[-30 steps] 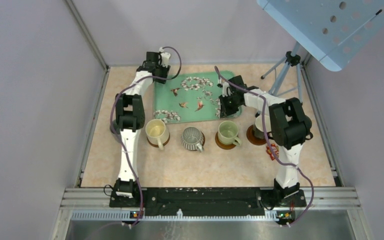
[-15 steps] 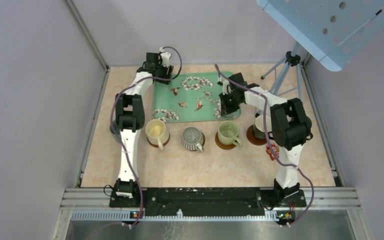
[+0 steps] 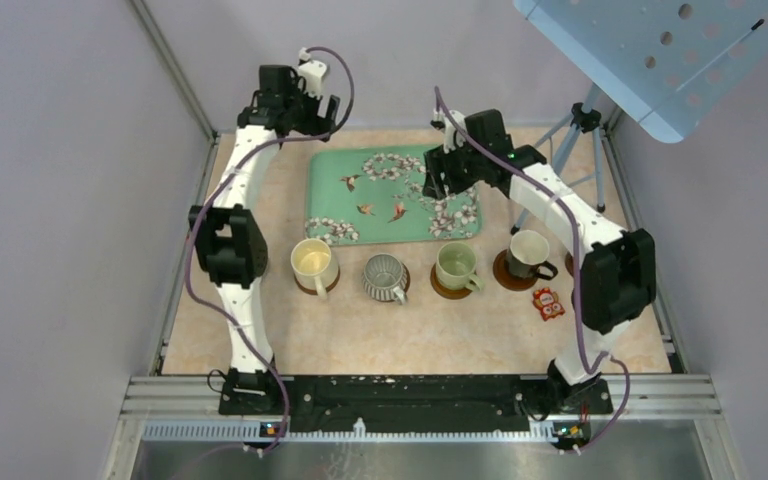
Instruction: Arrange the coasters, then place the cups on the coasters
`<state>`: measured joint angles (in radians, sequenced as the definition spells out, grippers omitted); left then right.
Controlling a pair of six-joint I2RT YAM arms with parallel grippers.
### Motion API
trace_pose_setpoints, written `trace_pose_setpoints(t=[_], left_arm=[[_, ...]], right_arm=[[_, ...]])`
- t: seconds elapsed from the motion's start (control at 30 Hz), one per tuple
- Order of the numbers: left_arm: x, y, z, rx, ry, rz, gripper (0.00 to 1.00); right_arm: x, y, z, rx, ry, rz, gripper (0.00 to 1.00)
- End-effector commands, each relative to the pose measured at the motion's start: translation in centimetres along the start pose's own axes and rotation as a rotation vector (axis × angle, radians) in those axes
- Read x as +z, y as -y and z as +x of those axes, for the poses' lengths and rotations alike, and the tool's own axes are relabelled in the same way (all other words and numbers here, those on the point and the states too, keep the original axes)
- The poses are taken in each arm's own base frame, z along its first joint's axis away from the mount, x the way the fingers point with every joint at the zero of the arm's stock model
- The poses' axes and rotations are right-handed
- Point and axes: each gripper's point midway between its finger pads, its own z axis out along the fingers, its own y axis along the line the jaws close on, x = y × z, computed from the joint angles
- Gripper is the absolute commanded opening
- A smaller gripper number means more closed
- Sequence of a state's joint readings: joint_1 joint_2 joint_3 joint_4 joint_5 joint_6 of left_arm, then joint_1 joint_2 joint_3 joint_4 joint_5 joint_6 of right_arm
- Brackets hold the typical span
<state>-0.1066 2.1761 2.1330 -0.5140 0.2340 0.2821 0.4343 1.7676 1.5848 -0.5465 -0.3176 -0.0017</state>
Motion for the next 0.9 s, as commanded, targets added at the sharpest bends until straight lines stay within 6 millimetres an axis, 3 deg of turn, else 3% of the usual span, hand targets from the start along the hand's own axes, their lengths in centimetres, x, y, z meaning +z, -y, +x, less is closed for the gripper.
trace_pose_setpoints(t=[0.0, 0.17, 0.2, 0.23, 0.33, 0.47, 0.6, 0.87], left_arm=[[-6.9, 3.3, -1.0, 0.053, 0.003, 0.121, 0.99], [-13.2, 6.9, 1.4, 0.059, -0.004, 0.207, 0.99], [-14.1, 7.6, 2.8, 0.042, -0.024, 0.216, 0.99], [-15.3, 8.0, 2.7, 0.034, -0.009, 0.211, 0.99], [-17.8, 10.2, 5.9, 0.004, -0.024, 0.248, 0.99], [-20.5, 11.8, 7.8, -0.023, 0.019, 0.246, 0.99], [-22.2, 12.8, 8.6, -0.046, 0.029, 0.261, 0.99], [-22.3, 12.4, 9.0, -0.105, 0.003, 0.22, 0.99]], right_arm=[[-3.6, -3.8, -0.5, -0.145, 0.054, -0.022, 0.66], [-7.2, -4.2, 0.4, -0.195, 0.129, 0.021, 0.79], [-7.8, -4.0, 0.8, -0.207, 0.139, 0.037, 0.8], [-8.6, -4.0, 1.2, -0.218, 0.152, 0.049, 0.81], [-10.3, -3.7, 2.9, -0.236, 0.18, 0.082, 0.82], [-11.9, -3.0, 5.2, -0.256, 0.193, 0.131, 0.83], [-12.8, -2.4, 6.7, -0.263, 0.206, 0.168, 0.83], [-13.3, -2.1, 7.3, -0.255, 0.216, 0.172, 0.84]])
